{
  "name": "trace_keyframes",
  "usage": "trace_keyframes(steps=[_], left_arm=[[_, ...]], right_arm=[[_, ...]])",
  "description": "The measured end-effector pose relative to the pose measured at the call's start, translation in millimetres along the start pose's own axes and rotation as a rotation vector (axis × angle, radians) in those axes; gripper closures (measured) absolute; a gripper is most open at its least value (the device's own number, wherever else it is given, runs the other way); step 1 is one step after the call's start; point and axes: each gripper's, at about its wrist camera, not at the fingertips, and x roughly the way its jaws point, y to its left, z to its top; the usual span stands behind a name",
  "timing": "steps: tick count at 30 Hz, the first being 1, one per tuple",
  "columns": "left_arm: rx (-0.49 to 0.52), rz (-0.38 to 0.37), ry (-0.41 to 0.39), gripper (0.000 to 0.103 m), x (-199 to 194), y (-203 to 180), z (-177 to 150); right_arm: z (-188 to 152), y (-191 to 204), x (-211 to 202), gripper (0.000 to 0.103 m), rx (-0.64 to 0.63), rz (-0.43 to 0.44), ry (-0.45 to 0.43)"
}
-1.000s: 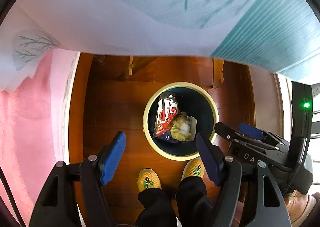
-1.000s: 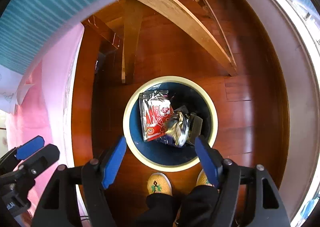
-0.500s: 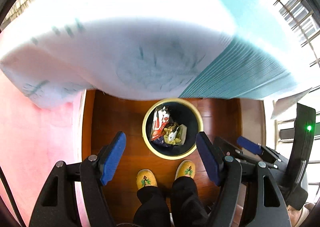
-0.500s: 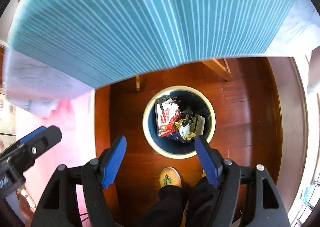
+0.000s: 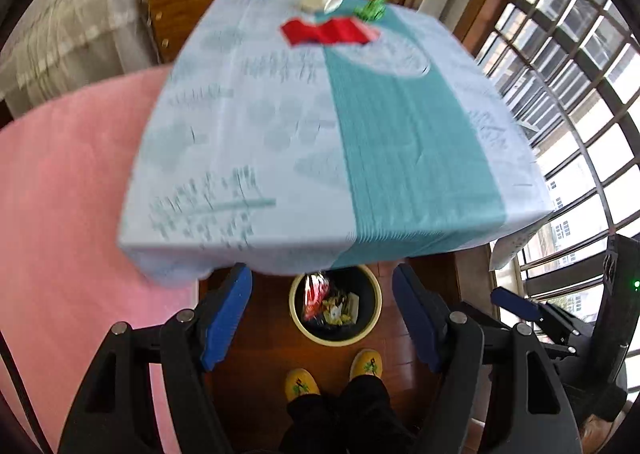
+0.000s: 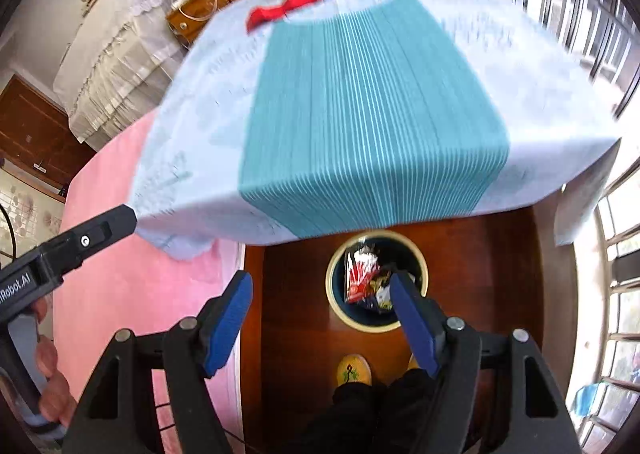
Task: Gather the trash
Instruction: 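Raise both tools back toward the table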
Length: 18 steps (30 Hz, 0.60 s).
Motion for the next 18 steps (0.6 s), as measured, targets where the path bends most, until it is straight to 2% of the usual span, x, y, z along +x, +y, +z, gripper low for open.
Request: trace_keyframes(steps=[4, 14, 18], left_arm=[[0.037, 0.095, -0.048, 0.032, -33, -3, 19], [0.104, 0.066, -0.132, 0.032, -89, -3, 56], [0.142, 0.026, -0.121, 0.032, -100, -7, 72]], right_arm=[[12, 14, -29, 0.031, -0.023, -0.012, -0.047], [46, 59, -91, 0.031, -0.147, -0.094, -0.189], [62, 70, -114, 0.031, -0.175, -0.140, -0.257]])
